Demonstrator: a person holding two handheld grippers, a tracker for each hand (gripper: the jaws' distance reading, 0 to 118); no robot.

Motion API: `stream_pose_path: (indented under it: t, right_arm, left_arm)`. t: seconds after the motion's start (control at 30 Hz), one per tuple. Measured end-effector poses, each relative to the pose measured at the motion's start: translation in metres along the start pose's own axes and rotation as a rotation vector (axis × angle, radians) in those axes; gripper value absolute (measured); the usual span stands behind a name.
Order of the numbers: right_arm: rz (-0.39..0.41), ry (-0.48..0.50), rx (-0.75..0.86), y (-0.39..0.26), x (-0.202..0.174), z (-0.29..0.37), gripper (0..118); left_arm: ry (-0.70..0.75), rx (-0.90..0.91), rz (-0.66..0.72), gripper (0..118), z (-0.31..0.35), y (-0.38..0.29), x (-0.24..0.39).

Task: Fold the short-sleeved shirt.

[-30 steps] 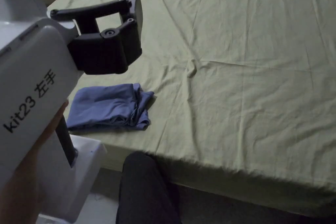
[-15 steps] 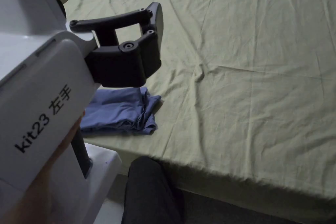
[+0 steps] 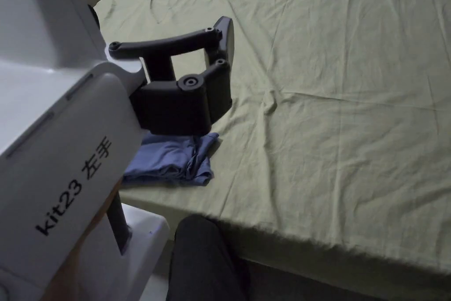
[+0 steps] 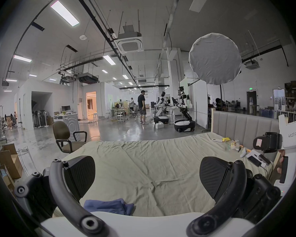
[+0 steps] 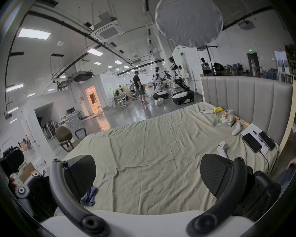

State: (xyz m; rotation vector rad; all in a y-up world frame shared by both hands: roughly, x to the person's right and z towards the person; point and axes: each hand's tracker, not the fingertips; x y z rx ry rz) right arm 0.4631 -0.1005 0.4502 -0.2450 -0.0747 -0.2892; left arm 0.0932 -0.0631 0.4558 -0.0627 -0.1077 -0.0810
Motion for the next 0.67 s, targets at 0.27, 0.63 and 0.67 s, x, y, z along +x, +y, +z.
stream_pose_path:
  t: [0.27,0.63,0.67]
  right_arm:
    - [0.125,0.152,0.083,-0.007,0.001,-0.004,118]
    - [0.271,0.153,0.108,-0.022,0.002,-0.007,118]
    - [0.270,0.152,0.108,-0.022,0.003,-0.007,118]
  left_arm:
    - [0.054,0.025,0.022,118,0.001,-0.016,0.008]
    - [0.040,0.011,0.017,118,-0.003,-0.042,0.025]
    - [0.044,0.009,0.009,118,-0.004,-0.043,0.026]
